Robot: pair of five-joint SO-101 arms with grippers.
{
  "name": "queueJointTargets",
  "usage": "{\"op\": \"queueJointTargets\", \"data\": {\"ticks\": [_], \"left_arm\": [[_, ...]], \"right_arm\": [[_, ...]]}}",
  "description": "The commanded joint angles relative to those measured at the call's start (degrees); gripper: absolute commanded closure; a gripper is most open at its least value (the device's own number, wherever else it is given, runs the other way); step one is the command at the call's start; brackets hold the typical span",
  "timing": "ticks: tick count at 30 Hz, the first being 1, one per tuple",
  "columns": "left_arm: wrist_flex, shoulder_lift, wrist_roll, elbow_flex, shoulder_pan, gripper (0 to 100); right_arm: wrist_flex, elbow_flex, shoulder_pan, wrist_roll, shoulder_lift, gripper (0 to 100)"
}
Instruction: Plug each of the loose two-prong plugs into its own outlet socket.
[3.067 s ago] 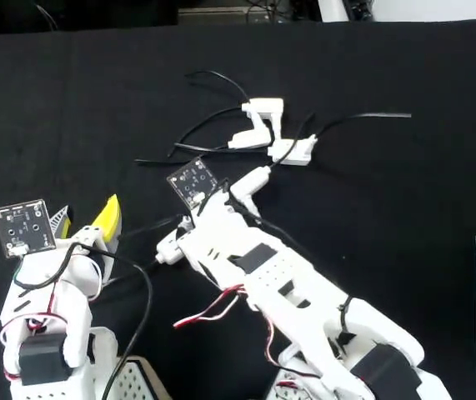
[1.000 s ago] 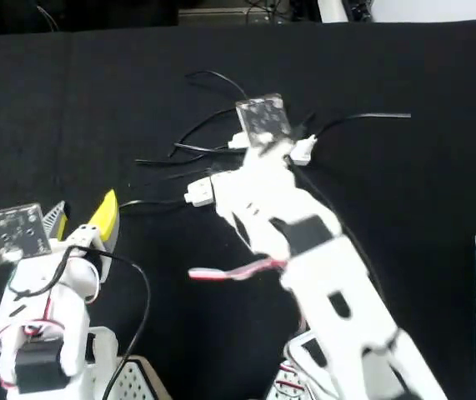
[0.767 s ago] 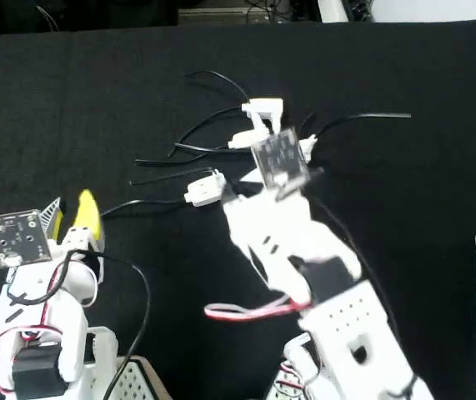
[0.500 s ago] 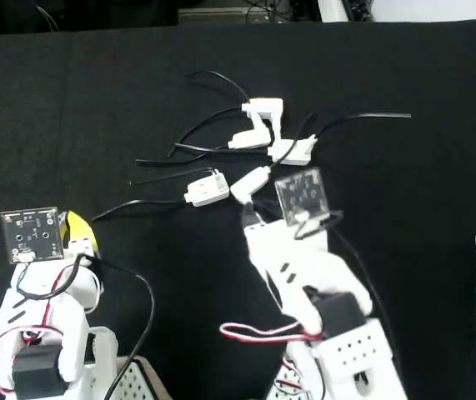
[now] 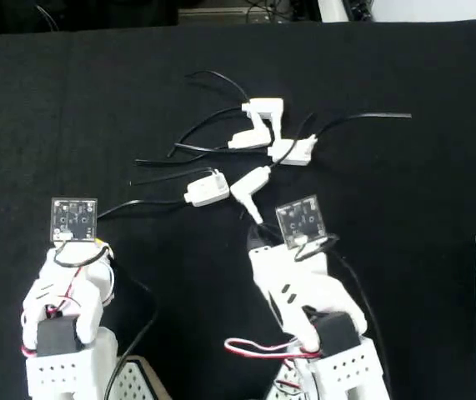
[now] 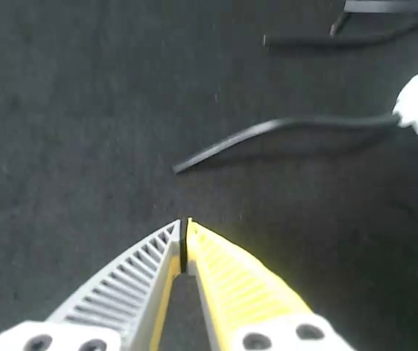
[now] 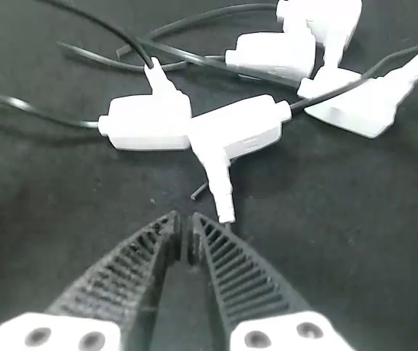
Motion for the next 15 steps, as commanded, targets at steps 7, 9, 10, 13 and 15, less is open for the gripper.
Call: {"op": "queueJointTargets", "data": {"ticks": [7, 9, 10, 13, 15], "left_arm": [[-2.0, -0.4, -0.7, 5.5, 0.9, 97], [-2.1, -0.4, -0.8, 7.3, 2.4, 97], [-2.0, -0.4, -0.8, 7.5, 3.2, 97], [-1.7, -0.4, -0.8, 7.5, 3.5, 97], [-1.5, -0.3, -0.8, 7.5, 3.4, 97]], "right_arm": [[11.5, -0.2, 0.6, 0.4, -4.2, 98.3], [14.1, -0.2, 0.6, 0.5, -4.2, 98.3], [15.1, -0.2, 0.6, 0.5, -4.2, 98.3], [17.1, -0.2, 0.6, 0.5, -4.2, 98.3], [19.3, -0.2, 0.6, 0.5, -4.2, 98.3]]}}
